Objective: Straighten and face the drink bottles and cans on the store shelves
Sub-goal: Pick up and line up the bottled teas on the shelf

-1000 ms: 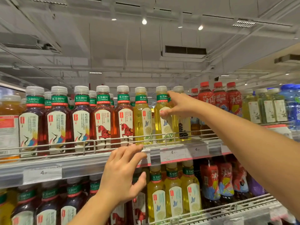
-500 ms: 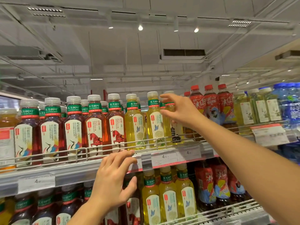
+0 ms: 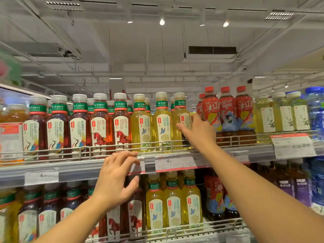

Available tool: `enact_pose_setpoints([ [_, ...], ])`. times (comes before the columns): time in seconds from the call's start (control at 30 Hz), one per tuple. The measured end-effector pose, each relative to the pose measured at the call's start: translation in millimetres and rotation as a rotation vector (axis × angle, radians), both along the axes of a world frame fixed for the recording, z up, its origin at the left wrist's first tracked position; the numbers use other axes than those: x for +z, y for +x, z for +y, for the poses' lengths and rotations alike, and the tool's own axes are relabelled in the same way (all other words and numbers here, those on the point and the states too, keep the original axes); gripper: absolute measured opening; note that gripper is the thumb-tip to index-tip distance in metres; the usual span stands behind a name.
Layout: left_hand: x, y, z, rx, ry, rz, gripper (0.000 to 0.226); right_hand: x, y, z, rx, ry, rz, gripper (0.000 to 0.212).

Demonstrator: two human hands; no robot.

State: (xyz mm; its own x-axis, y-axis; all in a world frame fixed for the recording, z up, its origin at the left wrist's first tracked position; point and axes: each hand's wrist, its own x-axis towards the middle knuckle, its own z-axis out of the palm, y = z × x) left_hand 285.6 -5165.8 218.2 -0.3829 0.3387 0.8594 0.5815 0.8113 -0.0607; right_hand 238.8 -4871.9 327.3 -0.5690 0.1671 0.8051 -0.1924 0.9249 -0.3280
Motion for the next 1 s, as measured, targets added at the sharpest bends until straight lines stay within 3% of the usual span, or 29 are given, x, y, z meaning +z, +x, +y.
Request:
enact_pose_setpoints([
  [0.17, 17, 15, 9, 0.083, -0.089, 0.014, 0.031, -11, -1, -2, -0.022, 0.054, -0.022, 0.082],
  [0.27, 49, 28, 18, 0.134, -0.188, 0.136, 0.024, -12, -1, -2, 0.007, 0.015, 0.014, 0.078],
  [0.33, 82, 31, 30, 0.152, -0.093, 0.171, 0.020, -14, -2, -2, 0.003, -0.007, 0.041, 0.074],
  [0.47, 147, 24, 62, 0.156, 0.348, -0.078, 0.038, -16, -3, -3, 0.001, 0.018, 0.058, 0.065],
  [0.6, 168, 5, 84, 0.262, 0.374, -0.201, 0.063, -16, -2, -2, -0.018, 0.042, 0.085, 0.063],
  [0.73, 179, -18, 82, 0.210, 0.504, -0.256, 0.084, -17, -6, -3, -0.051, 0.103, 0.093, 0.067],
  [1.0, 187, -22, 87, 0.285, 0.542, -0.404, 0.068, -18, -15, 0, -0.014, 0.130, 0.092, 0.066],
])
